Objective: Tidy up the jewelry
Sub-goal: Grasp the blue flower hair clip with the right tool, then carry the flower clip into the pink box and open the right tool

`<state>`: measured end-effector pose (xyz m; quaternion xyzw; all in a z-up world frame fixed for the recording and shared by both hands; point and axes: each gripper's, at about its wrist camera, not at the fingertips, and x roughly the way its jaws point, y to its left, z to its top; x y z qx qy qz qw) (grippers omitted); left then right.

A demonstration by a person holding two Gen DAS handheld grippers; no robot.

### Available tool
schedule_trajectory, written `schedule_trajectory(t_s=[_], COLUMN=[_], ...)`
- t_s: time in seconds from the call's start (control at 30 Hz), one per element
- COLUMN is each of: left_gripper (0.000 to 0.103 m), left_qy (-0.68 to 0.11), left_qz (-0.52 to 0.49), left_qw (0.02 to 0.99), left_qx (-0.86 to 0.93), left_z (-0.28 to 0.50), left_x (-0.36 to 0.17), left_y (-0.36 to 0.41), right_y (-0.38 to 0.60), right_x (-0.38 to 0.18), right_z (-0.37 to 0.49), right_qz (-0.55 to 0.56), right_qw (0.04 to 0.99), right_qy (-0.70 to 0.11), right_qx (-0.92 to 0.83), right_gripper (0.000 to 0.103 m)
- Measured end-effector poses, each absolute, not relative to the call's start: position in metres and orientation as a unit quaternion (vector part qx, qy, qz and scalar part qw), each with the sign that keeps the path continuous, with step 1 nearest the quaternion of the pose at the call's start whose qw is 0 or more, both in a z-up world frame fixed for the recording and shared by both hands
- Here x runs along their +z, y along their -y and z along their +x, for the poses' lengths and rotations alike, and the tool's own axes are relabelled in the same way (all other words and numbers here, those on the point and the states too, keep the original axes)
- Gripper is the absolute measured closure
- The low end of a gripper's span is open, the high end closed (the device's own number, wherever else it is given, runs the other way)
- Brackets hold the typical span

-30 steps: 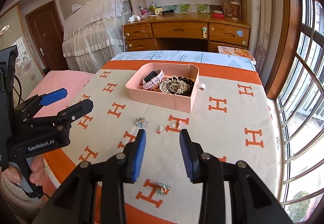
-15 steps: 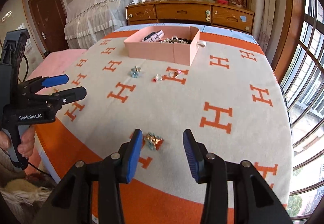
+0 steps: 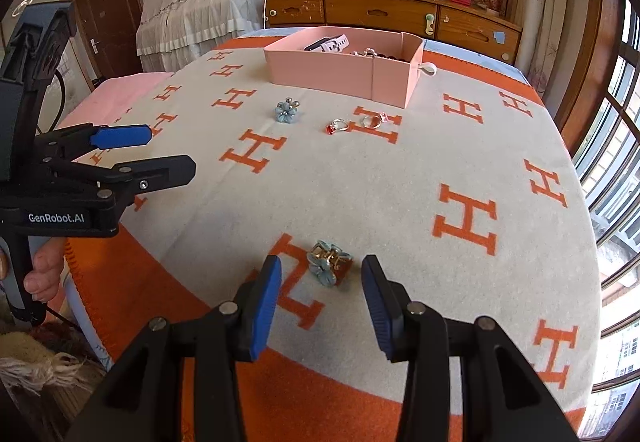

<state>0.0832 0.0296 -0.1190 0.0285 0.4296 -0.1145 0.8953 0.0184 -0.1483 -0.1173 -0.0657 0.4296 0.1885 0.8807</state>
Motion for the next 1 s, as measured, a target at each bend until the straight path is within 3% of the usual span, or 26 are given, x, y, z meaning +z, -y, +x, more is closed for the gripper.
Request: schedule_trajectory(t_s=[0.07, 0.17, 0.7, 1.0], left_gripper=[0.013, 0.013, 0.013, 0.049], left_qy=[-0.431, -0.435, -0.457, -0.464], left_qz=[0.027, 0.019, -0.042, -0.024], left_qw=[0.894, 0.893, 0.884, 0.883], left_qx=[-0.116, -0.115, -0.087, -0.066], left_z=[0.086, 0.093, 0.175, 0.191], left_x=[-0.120, -0.122, -0.128, -0.142], left_y=[-0.029, -0.031, -0.011, 0.005], right_y=[0.142, 0.135, 0.145, 0.151], right_x=[-0.119, -0.119, -0.118, -0.119], right_z=[0.018, 0.017, 0.024, 0.024], right_qz=[-0.083, -0.100, -0.064, -0.040], right_qw=[0.885, 0.889, 0.891, 0.891], right_qy=[-0.421, -0.409, -0.410, -0.411], right_qx=[0.182, 0.178, 0.182, 0.191], right_gripper=[0.064, 0.080, 0.080, 0.079])
